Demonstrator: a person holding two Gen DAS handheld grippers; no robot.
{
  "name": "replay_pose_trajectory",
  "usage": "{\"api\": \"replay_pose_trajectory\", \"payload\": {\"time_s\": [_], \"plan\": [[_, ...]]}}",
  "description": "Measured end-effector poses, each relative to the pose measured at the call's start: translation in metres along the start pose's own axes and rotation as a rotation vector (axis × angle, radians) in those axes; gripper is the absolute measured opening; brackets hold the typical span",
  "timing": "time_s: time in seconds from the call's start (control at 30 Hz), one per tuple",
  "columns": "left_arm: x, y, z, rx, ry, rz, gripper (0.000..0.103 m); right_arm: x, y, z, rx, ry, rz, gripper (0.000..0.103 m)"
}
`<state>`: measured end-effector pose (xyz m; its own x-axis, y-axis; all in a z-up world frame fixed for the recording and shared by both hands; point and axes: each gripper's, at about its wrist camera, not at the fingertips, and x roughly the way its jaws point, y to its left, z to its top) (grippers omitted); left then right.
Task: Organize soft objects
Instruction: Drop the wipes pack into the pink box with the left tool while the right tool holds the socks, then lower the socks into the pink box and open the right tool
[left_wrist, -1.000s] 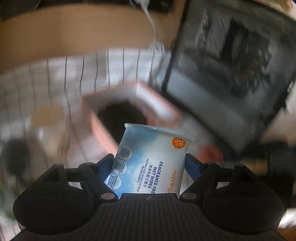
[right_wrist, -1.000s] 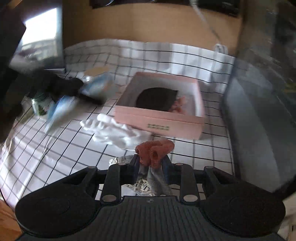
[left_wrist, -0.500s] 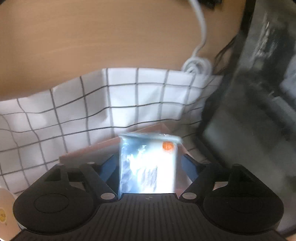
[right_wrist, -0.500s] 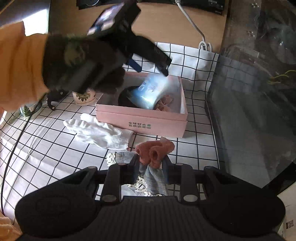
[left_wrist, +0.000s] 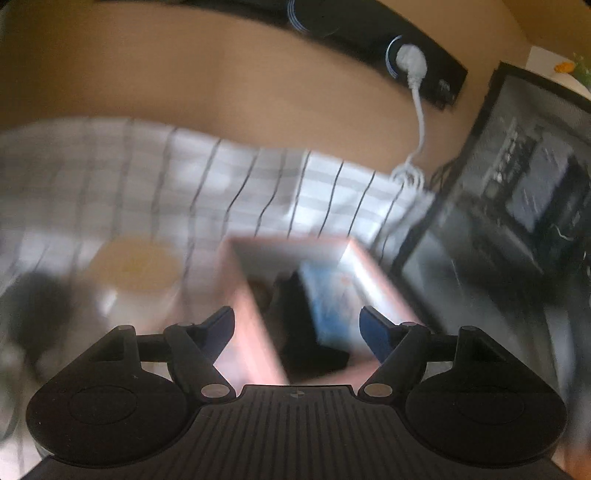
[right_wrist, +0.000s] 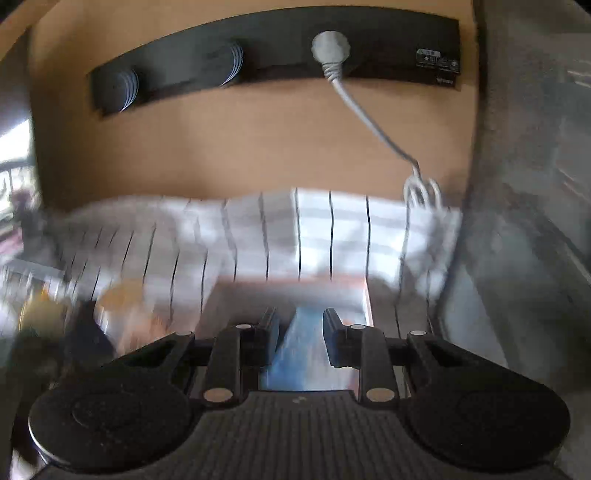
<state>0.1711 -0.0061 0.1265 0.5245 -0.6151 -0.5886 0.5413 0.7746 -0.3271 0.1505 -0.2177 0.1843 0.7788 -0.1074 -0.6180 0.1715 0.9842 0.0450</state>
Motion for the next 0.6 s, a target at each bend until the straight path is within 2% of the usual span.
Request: {"api": "replay_pose_trajectory", "payload": {"time_s": [0.07,0.17,0.23,0.27,0.37,0.43,0.5,0.6], "plan": [[-0.02,0.009,-0.02,-0.011,0.02,0.024,0.08,0.023,-0.009,0.024,0.058,0.008,0.036,0.026],[-0.047,0.024,-0.049,-0.035,0.055,0.056,0.079,0.049,-0.021,0.048,0.162,0.037,0.144,0.026],[-0.064,0.036,-0.065,-0.073,0.059,0.084,0.079,0.064,-0.021,0.055,0.173,0.066,0.153,0.025],[-0.069,0.042,-0.073,-0.101,0.06,0.091,0.079,0.072,-0.02,0.056,0.173,0.09,0.153,0.026],[-0.079,0.06,-0.09,-0.191,0.065,0.106,0.079,0.102,-0.02,0.05,0.205,0.258,0.222,0.027],[-0.083,0.066,-0.096,-0.212,0.063,0.123,0.079,0.101,-0.022,0.046,0.237,0.296,0.232,0.037],[-0.085,0.07,-0.098,-0.218,0.06,0.116,0.079,0.085,-0.025,0.048,0.26,0.256,0.238,0.062],[-0.082,0.071,-0.099,-0.206,0.067,0.104,0.079,0.06,-0.026,0.046,0.232,0.205,0.207,0.068]]}}
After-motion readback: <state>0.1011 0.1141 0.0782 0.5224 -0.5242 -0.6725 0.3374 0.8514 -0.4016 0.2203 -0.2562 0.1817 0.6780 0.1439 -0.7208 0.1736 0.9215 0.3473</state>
